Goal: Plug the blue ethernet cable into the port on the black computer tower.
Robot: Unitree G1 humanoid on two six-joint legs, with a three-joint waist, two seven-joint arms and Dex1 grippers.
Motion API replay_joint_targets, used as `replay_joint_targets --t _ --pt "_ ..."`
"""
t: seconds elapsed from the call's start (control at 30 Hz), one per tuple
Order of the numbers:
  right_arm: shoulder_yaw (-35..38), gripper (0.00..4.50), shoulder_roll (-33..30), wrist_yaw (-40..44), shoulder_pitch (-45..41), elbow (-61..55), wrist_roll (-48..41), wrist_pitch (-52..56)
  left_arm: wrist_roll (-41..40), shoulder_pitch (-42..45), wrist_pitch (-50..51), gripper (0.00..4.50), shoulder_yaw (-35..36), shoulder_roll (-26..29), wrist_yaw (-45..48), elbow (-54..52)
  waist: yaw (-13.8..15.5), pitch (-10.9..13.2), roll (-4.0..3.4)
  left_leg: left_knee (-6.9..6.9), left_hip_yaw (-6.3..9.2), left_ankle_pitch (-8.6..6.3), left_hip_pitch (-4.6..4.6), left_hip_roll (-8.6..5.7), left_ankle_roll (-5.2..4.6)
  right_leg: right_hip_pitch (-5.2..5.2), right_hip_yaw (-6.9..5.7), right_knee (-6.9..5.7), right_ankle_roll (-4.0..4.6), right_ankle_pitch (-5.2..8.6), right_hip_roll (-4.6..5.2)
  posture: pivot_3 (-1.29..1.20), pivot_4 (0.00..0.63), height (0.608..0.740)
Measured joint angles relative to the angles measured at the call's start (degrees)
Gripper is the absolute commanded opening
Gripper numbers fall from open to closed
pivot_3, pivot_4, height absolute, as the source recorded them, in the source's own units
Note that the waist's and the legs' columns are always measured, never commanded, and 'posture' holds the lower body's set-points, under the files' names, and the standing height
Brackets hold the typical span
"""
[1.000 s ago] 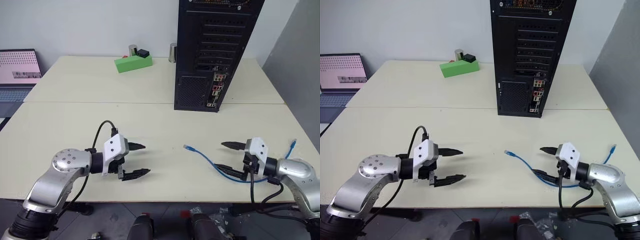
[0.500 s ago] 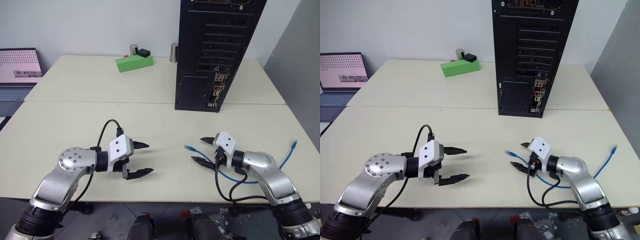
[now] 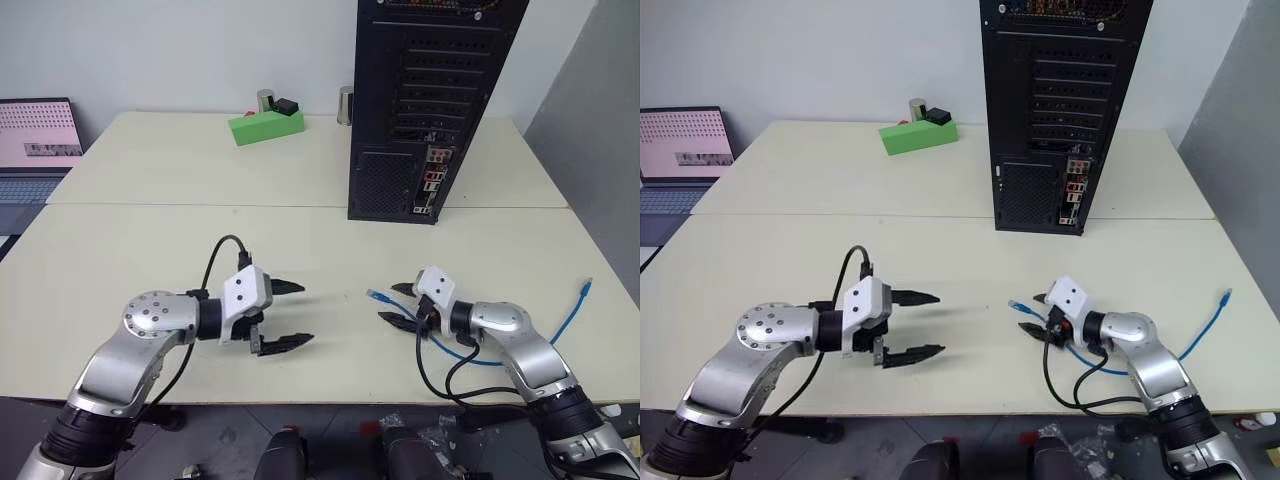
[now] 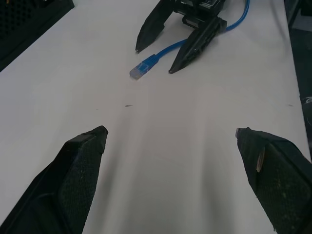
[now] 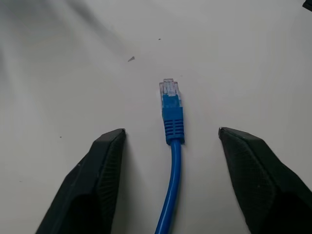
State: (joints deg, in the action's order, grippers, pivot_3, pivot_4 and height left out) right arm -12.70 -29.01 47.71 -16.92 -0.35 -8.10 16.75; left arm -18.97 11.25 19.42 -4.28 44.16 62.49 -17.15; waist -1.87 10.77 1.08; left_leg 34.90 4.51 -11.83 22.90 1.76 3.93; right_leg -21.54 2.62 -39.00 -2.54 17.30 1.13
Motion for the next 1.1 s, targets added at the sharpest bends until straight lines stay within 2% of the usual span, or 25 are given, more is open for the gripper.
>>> replay_joint_targets --t 0.17,0.33,0.53,0.83,1.1 --pt "-0.46 1.13 -0.05 0.69 -0.28 -0.30 0.03 0.77 -0.07 0.84 -1.08 4.50 -0.08 -0.47 0.94 1.43 0.00 -0.01 0.01 0.01 0.00 0.00 -0.02 0.00 0.00 0.03 0.00 0.00 -0.01 0.01 0.00 0.00 0.150 0.740" --pt "-0.46 0.15 -0.05 0.73 -1.99 0.70 0.26 1.71 0.21 2.97 -2.41 4.50 -1.43 -1.90 1.86 4.39 0.00 -0.01 0.01 0.02 0.01 0.00 -0.01 -0.01 0.00 0.03 -0.02 0.00 0.00 0.00 0.00 0.00 0.150 0.740" --pt "-0.86 0.09 -0.52 2.32 -2.65 -0.33 0.22 3.25 1.85 7.00 -4.57 4.50 -3.84 -4.15 2.48 10.10 0.00 -0.01 0.01 0.02 0.02 0.00 0.02 -0.01 0.00 -0.01 -0.03 0.00 0.02 -0.01 -0.01 0.00 0.150 0.740" --pt "-3.84 0.08 -0.67 5.98 -4.38 -10.87 -1.29 8.92 6.17 12.27 -10.32 4.50 -8.05 -8.37 4.44 18.05 0.00 -0.01 0.01 0.02 0.04 0.00 0.04 -0.02 0.00 -0.02 -0.05 0.00 0.01 -0.01 -0.01 0.00 0.150 0.740" --pt "-5.49 0.07 -0.49 6.27 -4.88 -12.79 -1.56 10.10 7.73 15.41 -13.48 4.50 -10.10 -11.71 5.59 22.52 -0.04 -0.01 0.01 0.03 0.06 0.00 0.06 -0.02 0.00 -0.04 -0.07 -0.01 0.01 -0.01 -0.02 0.00 0.150 0.740"
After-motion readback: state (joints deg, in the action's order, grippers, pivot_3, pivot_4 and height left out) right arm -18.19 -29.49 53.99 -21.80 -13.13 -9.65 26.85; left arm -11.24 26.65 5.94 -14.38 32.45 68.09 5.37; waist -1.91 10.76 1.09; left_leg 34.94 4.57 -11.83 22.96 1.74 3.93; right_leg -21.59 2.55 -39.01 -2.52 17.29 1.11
